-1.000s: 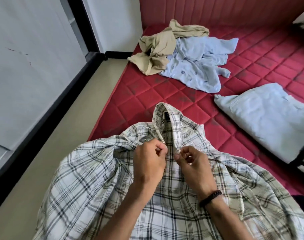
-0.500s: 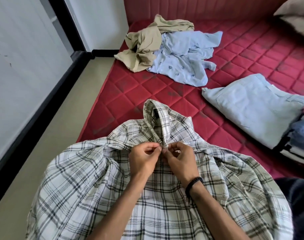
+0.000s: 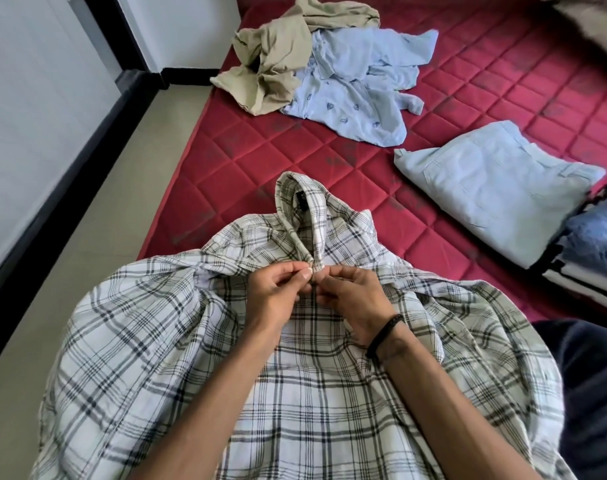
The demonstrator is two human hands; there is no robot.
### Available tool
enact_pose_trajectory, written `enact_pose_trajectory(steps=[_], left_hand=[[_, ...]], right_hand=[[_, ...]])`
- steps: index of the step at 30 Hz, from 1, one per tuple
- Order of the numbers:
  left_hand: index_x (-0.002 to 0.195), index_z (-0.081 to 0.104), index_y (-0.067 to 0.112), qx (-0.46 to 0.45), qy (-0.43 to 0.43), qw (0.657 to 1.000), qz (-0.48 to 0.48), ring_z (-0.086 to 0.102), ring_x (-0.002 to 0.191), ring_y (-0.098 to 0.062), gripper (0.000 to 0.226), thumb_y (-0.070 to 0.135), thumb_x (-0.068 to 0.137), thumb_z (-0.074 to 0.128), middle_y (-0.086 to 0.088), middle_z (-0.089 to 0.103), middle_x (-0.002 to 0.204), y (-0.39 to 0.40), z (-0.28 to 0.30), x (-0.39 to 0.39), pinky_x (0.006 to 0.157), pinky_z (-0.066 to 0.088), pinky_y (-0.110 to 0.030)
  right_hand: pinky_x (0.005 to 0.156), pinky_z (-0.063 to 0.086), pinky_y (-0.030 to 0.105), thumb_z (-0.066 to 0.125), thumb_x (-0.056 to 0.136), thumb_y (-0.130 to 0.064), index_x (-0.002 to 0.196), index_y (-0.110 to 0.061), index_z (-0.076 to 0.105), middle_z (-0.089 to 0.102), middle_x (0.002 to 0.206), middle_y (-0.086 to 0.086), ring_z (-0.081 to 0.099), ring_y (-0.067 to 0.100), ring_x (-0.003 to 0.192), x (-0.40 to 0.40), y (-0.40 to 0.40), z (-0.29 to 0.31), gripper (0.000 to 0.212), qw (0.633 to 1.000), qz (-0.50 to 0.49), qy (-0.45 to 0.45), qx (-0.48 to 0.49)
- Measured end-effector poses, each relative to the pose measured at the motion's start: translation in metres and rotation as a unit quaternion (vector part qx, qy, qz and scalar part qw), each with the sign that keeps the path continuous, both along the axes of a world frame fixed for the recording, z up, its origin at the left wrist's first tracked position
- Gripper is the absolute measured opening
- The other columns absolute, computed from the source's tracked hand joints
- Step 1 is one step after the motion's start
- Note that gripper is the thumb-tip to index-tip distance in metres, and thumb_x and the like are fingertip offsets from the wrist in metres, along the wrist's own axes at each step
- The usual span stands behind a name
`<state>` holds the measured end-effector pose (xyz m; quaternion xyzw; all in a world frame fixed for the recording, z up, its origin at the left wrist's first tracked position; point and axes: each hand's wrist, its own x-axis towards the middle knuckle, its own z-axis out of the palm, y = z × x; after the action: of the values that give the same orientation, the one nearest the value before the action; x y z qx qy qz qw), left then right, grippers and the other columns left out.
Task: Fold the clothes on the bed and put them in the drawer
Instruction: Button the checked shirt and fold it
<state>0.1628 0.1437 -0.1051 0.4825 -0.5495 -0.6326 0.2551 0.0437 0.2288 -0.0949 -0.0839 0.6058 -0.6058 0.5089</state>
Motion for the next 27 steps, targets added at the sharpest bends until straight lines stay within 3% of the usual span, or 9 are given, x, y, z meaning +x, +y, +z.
enact_pose_trajectory(steps=[6, 11, 16, 19, 22, 25, 27], left_hand=[[0.106, 0.078, 0.012, 0.084, 0.047, 0.995, 0.038, 0.073, 0.076, -0.009, 0.020, 0.006, 0.087, 0.079, -0.005, 0.080, 0.090, 0.002, 0.002, -0.001, 0.065, 0.054, -0.019], [0.107, 0.079, 0.009, 0.091, 0.049, 0.992, 0.073, 0.074, 0.076, -0.015, 0.022, 0.004, 0.085, 0.080, -0.005, 0.080, 0.092, 0.003, -0.001, -0.002, 0.069, 0.056, -0.024], [0.110, 0.078, 0.011, 0.072, 0.030, 0.995, 0.059, 0.076, 0.085, -0.012, 0.024, 0.004, 0.088, 0.078, -0.003, 0.080, 0.099, 0.006, -0.003, -0.001, 0.080, 0.061, -0.023], [0.109, 0.079, 0.012, 0.074, 0.022, 0.995, 0.056, 0.077, 0.091, -0.016, 0.020, 0.010, 0.090, 0.077, -0.003, 0.080, 0.097, 0.008, -0.006, -0.003, 0.090, 0.061, -0.032], [0.097, 0.081, 0.014, 0.088, 0.040, 0.994, 0.049, 0.077, 0.088, -0.019, 0.014, 0.025, 0.088, 0.080, -0.004, 0.080, 0.090, 0.009, -0.001, -0.003, 0.088, 0.061, -0.035], [0.094, 0.080, 0.023, 0.021, 0.033, 0.999, 0.001, 0.076, 0.089, -0.009, 0.010, 0.024, 0.085, 0.083, 0.005, 0.080, 0.090, 0.012, -0.002, -0.001, 0.079, 0.060, -0.022], [0.100, 0.080, 0.022, -0.023, 0.009, 1.000, -0.009, 0.076, 0.092, -0.011, 0.016, 0.027, 0.085, 0.083, 0.005, 0.080, 0.094, 0.012, -0.004, 0.000, 0.080, 0.060, -0.024]], right_hand=[[0.069, 0.058, 0.028, 0.073, 0.092, -0.004, 0.093, 0.000, 0.073, 0.073, 0.082, 0.013, 0.068, 0.015, 0.069, 0.000, -0.002, 0.001, 0.004, 1.000, -0.001, 0.027, -0.002], [0.073, 0.055, 0.033, 0.074, 0.094, -0.015, 0.102, 0.000, 0.076, 0.073, 0.086, 0.015, 0.065, 0.023, 0.078, 0.000, -0.001, -0.002, 0.018, 1.000, 0.003, 0.029, -0.004], [0.069, 0.054, 0.030, 0.075, 0.091, -0.007, 0.097, 0.004, 0.075, 0.073, 0.084, 0.014, 0.062, 0.023, 0.074, 0.000, -0.001, 0.000, 0.012, 0.999, 0.002, 0.047, 0.009], [0.064, 0.054, 0.030, 0.077, 0.089, -0.007, 0.094, 0.004, 0.075, 0.075, 0.084, 0.016, 0.061, 0.022, 0.070, 0.001, 0.000, -0.001, 0.012, 0.998, -0.004, 0.056, 0.009], [0.062, 0.058, 0.027, 0.080, 0.087, -0.008, 0.090, 0.000, 0.075, 0.077, 0.085, 0.016, 0.064, 0.019, 0.068, 0.001, 0.000, -0.001, 0.010, 0.997, -0.012, 0.076, 0.024], [0.063, 0.060, 0.027, 0.082, 0.085, -0.011, 0.089, -0.001, 0.073, 0.076, 0.079, 0.011, 0.067, 0.014, 0.064, 0.002, 0.000, -0.002, 0.014, 0.992, -0.014, 0.120, 0.035], [0.066, 0.062, 0.029, 0.085, 0.083, -0.013, 0.090, 0.000, 0.073, 0.077, 0.081, 0.009, 0.070, 0.015, 0.066, 0.003, 0.000, -0.005, 0.018, 0.986, -0.009, 0.160, 0.040]])
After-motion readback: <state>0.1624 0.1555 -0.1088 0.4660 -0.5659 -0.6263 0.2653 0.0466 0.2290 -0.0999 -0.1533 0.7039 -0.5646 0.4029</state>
